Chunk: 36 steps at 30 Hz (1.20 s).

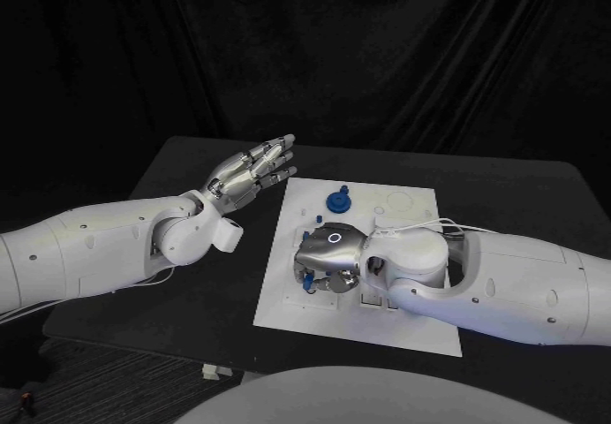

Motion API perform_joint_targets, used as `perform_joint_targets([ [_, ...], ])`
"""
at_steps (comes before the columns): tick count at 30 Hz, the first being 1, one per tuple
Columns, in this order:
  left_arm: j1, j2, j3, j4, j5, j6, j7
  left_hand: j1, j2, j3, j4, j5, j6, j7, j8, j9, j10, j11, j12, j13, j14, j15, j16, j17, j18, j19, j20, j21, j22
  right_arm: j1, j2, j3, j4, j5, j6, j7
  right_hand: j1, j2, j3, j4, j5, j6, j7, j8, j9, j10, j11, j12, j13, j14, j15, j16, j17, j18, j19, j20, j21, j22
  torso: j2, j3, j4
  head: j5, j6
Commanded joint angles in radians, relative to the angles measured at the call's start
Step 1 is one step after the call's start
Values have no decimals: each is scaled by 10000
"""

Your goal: Assemble the parts on the task board

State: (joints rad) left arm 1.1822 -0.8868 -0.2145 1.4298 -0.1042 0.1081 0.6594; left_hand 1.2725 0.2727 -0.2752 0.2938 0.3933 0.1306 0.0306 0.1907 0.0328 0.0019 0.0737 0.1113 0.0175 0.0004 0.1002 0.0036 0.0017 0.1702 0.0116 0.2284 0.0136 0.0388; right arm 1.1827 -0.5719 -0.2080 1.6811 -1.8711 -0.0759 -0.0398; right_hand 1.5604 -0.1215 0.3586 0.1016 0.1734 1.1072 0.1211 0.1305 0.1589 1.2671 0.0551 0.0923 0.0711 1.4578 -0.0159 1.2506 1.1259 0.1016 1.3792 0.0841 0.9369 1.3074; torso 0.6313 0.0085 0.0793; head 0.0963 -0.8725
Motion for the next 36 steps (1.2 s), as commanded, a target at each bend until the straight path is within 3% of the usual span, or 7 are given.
perform_joint_targets([
  [1, -28, 15, 8, 0, -8, 222, 67, 109, 26, 66, -16, 81, 36, 83, -58, -12, 8, 82, 63, 15, -4, 81, -36, -17, 99, 16, 24, -21, -5, -49, 9, 7, -35, -281, 164, -44, 23, -33, 15, -82, 32, 69, 12, -6, 11, 92, 0, 78, 18, -38, -50, 2, 16, 74, -51, -4, 45, 1208, 4, 1, 5, 20, -2],
  [3, -33, 13, 8, -3, -8, 231, 53, 118, 28, 69, -16, 92, 64, 121, -64, -8, 10, 107, 77, 17, -4, 80, -36, -17, 100, 16, 25, -21, -6, -59, 15, 7, -52, -283, 218, -29, 29, -31, 21, -93, 40, 74, 9, -8, 11, 104, -4, 83, 20, -39, -54, -3, 10, 77, -55, -7, 35, 1206, 4, 1, 5, 21, -2],
  [5, -37, 12, 8, -11, -8, 245, 33, 142, 34, 81, -14, 119, 187, 392, -37, 7, 24, 131, 140, 25, -4, 54, -36, -17, 109, 21, 14, -18, 1, -67, 20, 7, -62, -285, 312, -9, 49, -22, 44, -122, 70, 78, 7, -19, 8, 101, -5, 77, 21, -51, -60, -28, -21, 79, -61, -13, 32, 1205, 0, 1, 4, 9, -2],
  [7, -41, 9, 8, -17, -8, 260, 12, 152, 36, 85, -15, 132, 225, 480, -36, 11, 28, 119, 165, 29, -4, 47, -36, -17, 110, 23, 12, -16, 4, -73, 28, 7, -66, -286, 405, 12, 65, -20, 59, -145, 92, 79, 9, -27, 7, 93, -2, 69, 19, -59, -61, -41, -36, 79, -67, -16, 33, 1205, -4, 0, 4, -1, -2],
  [13, -48, -4, 8, -11, -8, 295, -29, 156, 38, 88, -16, 137, 234, 483, -34, 13, 30, 129, 171, 29, -4, 49, -36, -17, 111, 25, 13, -14, 8, -91, 19, 6, -80, -287, 571, 66, 91, -20, 84, -187, 130, 94, 12, -36, 7, 85, 3, 58, 19, -74, -60, -61, -57, 83, -86, -19, 8, 1200, -5, 0, 4, 20, -2],
  [19, -52, -13, 8, -17, -8, 316, -73, 165, 43, 93, -16, 145, 257, 497, -30, 15, 34, 145, 192, 33, -4, 57, -36, -17, 111, 27, 17, -13, 12, -113, -21, 6, -87, -288, 692, 66, 104, -10, 111, -228, 160, 145, 14, -31, 13, 61, 14, 38, 17, -88, -53, -66, -54, 82, -106, -20, 0, 1199, 3, 1, 1, 125, -2],
  [36, -59, -13, 8, -17, -8, 370, -123, 173, 50, 100, -15, 155, 271, 512, -37, 16, 36, 156, 196, 33, -4, 65, -36, -17, 110, 29, 25, -11, 15, -213, -26, 6, -112, -445, 594, 48, 158, -8, 180, -347, 296, 195, 22, -56, 13, 44, 29, 18, 24, -112, -46, -75, -53, 91, -158, -23, -41, 1189, 0, 0, 3, 145, -2],
])
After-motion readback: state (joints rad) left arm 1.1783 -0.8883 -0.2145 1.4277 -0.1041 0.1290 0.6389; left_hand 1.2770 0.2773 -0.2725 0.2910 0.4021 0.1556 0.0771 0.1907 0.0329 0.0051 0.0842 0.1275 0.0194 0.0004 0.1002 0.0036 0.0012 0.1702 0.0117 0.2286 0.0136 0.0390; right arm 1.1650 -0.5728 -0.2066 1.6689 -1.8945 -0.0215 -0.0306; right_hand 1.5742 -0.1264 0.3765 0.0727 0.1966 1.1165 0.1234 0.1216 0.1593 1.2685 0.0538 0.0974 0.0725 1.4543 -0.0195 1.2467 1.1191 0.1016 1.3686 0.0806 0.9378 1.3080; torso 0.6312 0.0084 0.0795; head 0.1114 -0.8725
